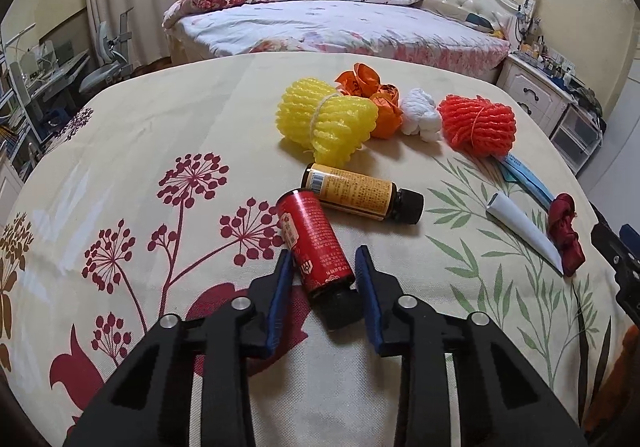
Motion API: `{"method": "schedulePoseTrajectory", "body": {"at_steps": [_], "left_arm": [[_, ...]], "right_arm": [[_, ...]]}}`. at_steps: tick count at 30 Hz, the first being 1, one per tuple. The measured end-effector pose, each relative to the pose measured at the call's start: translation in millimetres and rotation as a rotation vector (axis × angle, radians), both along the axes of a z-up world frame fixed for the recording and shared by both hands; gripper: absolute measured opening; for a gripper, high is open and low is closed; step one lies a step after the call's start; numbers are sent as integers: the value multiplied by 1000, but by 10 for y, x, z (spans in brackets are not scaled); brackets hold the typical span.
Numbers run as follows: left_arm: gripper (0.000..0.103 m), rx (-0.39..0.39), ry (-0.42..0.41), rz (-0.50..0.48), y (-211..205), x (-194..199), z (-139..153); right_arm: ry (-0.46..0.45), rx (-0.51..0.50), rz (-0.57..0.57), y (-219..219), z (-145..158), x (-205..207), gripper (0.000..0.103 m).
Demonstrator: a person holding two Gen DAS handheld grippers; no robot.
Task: Collect trash
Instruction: 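Grasp the red bottle with the left tool while the right tool grasps the dark red ribbon, then carry the red bottle and dark red ribbon in both tools over the bin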
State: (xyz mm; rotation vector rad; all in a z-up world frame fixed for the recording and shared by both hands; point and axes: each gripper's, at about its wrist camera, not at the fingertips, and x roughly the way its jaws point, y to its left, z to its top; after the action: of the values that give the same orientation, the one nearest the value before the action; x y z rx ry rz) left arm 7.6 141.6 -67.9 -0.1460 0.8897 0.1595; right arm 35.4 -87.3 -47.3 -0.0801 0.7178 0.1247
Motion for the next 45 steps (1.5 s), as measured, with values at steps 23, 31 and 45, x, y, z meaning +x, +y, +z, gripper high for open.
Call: {"method": "schedulePoseTrajectory", "body": {"at_steps": [23,31,45], "left_arm": [[37,3,-1,-167,-103,-87,-5],[63,-64,-11,-114,15,-93,6],[25,-79,-37,-89,75,-104,2]], "right_arm": [[151,-23,78,211,-195,167,37],[160,-12,77,169,-213,139,22],[148,-3,69,75,-183,131,22]]}}
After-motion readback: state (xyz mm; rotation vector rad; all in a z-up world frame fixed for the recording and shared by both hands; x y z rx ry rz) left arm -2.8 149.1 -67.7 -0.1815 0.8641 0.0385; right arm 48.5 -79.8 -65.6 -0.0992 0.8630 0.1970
